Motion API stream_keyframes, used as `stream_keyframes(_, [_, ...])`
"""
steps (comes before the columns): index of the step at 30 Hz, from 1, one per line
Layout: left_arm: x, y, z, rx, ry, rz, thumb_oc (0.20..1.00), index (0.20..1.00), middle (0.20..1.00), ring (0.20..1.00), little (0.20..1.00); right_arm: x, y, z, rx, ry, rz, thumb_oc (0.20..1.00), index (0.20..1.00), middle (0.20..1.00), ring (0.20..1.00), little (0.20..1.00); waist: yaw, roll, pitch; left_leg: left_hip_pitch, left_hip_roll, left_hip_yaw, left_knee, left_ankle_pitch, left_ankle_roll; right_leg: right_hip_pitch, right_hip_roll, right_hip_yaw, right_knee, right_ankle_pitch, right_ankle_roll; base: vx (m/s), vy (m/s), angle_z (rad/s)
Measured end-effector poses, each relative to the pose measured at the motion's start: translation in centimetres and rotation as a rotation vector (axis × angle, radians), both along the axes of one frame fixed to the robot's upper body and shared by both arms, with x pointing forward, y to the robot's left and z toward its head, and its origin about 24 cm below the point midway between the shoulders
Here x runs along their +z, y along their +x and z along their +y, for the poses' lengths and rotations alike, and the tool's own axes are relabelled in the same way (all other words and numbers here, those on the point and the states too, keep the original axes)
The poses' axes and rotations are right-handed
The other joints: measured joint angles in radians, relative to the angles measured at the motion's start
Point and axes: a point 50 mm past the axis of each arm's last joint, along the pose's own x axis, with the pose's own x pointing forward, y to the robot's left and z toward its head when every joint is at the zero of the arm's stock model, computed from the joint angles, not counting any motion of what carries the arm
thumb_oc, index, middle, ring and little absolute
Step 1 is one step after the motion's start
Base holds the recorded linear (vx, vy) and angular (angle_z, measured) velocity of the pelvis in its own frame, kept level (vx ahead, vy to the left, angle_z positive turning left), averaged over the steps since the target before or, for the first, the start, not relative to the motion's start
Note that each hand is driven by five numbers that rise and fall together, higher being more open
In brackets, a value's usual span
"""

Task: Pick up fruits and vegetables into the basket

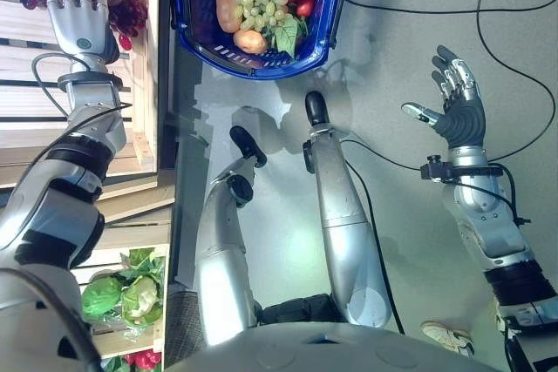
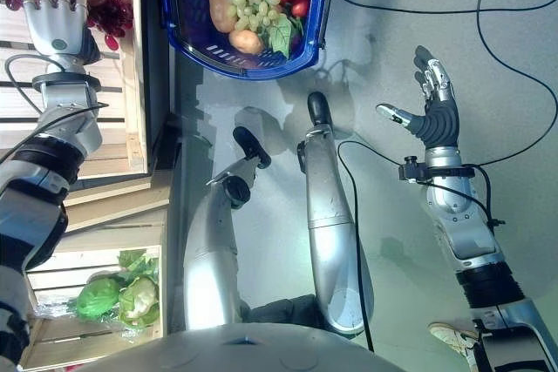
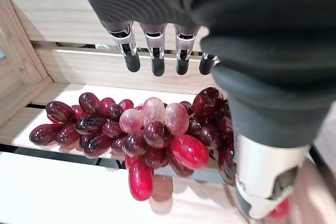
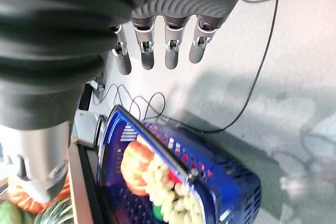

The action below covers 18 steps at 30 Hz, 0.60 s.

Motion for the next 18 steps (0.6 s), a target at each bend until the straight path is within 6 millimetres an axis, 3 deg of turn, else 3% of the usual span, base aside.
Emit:
stream_keyframes(11, [2.8,0.4,-0.3,0.014,0.024,-0.094,1.000,1.000,1.000,1.000,1.000,0.7,0.6,-0.1,-0.024,-0.009,-0.037,1.000,1.000,1.000,1.000,1.000,-0.019,-0.001,0.000,-0.071,0.007,0.007,0.029,-0.007,0.003,-0.075,0.003,0.010,0.022,0.001,0.000,0.00,0.000,0.00])
stream_keyframes(18, [3.1,0.8,-0.7,0.033,0.028,-0.062,1.000,1.000,1.000,1.000,1.000,0.9,1.0,0.3,-0.011,-0.013,-0.044,1.000,1.000,1.000,1.000,1.000,-0.025,-0.001,0.000,-0.079,0.009,0.011,0.030,-0.011,-0.003,-0.092,0.011,0.021,0.029,0.003,-0.005,0.00,0.007,-0.03])
